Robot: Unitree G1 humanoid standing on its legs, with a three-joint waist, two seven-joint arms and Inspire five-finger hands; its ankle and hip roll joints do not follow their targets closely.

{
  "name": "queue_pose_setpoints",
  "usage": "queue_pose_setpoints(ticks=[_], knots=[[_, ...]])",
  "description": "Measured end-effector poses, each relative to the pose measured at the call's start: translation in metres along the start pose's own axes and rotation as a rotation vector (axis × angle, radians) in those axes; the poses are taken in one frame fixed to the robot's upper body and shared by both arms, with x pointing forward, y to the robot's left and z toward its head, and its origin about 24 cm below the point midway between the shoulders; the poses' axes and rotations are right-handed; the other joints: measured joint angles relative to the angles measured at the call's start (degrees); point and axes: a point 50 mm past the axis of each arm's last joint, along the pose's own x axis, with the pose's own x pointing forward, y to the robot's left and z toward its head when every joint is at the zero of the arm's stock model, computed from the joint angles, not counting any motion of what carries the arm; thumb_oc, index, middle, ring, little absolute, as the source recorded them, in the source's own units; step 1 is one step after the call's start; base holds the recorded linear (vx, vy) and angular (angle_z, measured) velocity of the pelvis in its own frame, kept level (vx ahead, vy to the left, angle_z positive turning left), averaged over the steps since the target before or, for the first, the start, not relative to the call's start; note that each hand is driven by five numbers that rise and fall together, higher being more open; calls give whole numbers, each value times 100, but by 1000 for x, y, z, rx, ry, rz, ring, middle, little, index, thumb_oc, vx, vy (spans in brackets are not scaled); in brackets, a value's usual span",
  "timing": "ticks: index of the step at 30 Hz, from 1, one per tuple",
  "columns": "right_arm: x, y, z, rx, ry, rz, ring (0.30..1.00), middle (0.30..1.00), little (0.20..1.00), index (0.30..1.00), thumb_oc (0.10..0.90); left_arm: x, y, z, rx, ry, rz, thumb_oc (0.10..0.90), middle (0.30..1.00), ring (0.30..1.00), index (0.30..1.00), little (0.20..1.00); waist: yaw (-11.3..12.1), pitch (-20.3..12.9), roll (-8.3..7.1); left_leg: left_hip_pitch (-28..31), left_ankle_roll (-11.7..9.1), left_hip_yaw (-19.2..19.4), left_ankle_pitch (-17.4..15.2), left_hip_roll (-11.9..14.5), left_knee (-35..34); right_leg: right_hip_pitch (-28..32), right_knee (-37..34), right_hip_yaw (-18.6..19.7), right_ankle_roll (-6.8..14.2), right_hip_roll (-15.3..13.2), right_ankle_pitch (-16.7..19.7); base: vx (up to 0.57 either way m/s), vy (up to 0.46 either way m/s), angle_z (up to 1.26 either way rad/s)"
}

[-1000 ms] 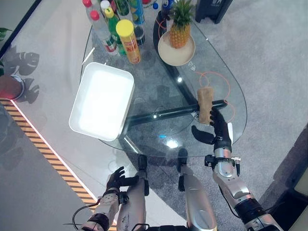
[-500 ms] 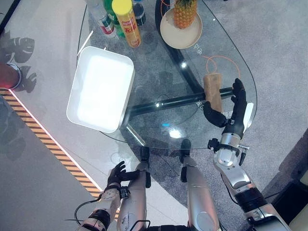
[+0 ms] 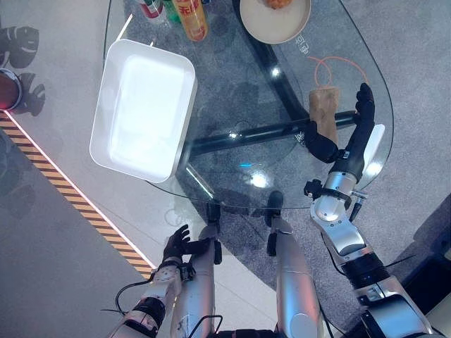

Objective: Wipe the table with a cloth and put it in the basket.

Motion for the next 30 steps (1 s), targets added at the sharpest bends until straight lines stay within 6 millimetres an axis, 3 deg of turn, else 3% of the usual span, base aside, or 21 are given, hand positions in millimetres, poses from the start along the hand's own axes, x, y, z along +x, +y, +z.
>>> queue_pose_setpoints(ticks=[5, 14, 30], knots=[[0, 0, -4, -15, 22, -10, 900, 900, 900, 900, 800, 1, -1, 5, -4, -15, 5, 800, 900, 900, 900, 900, 8, 7, 14, -169, -1, 0, 1, -2, 31, -193, 66, 11, -10, -2, -8, 0, 0, 0], [1, -3, -27, -85, 143, -60, 900, 900, 900, 900, 800, 1, -2, 10, -6, -32, 0, 800, 900, 900, 900, 900, 36, 8, 17, -341, -1, -7, 0, -2, 82, -341, 85, 3, -12, -4, -10, 0, 0, 0], [7, 0, -27, -37, 206, -62, 900, 900, 900, 900, 800, 1, -5, 14, 6, -49, -17, 800, 900, 900, 900, 900, 107, 8, 17, -431, -2, -28, 1, -1, 107, -404, 93, -18, -14, -5, -7, 0, 0, 0]])
